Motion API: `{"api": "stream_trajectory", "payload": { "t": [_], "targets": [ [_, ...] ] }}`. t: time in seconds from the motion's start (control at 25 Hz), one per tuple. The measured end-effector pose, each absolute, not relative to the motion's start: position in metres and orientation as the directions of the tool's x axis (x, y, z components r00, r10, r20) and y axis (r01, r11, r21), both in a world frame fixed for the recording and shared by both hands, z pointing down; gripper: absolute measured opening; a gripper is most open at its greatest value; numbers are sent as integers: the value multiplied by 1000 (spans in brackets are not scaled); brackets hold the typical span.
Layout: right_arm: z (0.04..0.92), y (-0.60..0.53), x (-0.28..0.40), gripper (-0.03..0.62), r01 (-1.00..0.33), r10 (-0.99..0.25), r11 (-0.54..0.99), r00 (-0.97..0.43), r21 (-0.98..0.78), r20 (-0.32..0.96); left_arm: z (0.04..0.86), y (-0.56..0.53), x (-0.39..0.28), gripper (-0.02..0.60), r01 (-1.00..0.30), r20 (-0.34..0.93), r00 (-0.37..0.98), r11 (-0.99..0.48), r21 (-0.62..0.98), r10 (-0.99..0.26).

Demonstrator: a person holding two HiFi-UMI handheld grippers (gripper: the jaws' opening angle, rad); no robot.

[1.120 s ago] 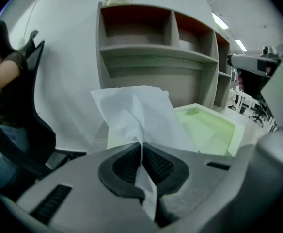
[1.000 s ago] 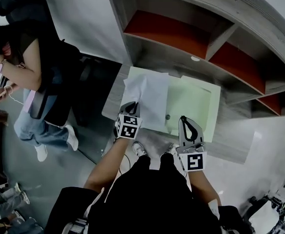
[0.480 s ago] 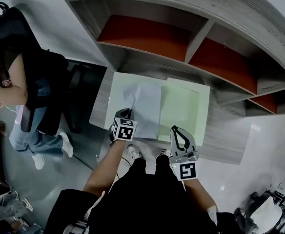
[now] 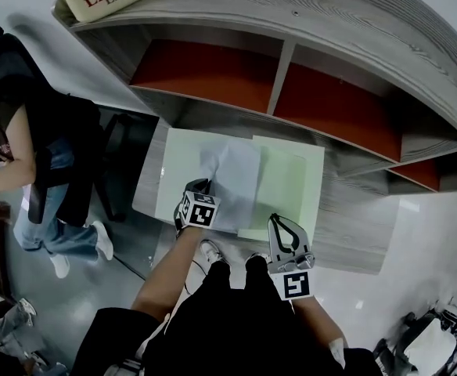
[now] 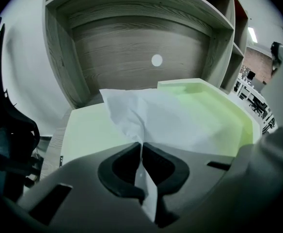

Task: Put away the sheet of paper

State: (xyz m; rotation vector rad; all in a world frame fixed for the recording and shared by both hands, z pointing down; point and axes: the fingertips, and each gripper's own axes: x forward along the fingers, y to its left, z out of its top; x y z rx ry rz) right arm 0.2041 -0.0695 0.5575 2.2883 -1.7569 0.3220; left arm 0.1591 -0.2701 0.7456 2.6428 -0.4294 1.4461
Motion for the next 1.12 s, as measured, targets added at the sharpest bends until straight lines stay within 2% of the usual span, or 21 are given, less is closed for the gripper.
{"api": "stream_trajectory", "payload": {
  "t": [0.6, 0.76, 0.88, 1.0, 1.12],
  "targets": [
    [566, -36, 240, 21, -958, -912, -285, 283, 37, 298, 753, -204, 204, 27, -265, 853, 509, -964, 26, -117],
    [552, -32, 248, 21, -955, -932, -284, 297, 88, 209, 754, -186, 221, 29, -257, 855, 513, -964, 64, -80],
    [566, -21, 251, 23, -949, -906, -312, 311, 42, 286, 753, -176, 233, 31, -248, 853, 519, -965, 78, -64],
    [568, -16, 253, 21, -948, -903, -316, 314, 42, 294, 753, -164, 244, 32, -244, 850, 525, -964, 101, -44],
    [554, -18, 257, 21, -949, -928, -305, 315, 81, 200, 752, -152, 254, 32, -234, 847, 532, -964, 126, -19]
  ]
}}
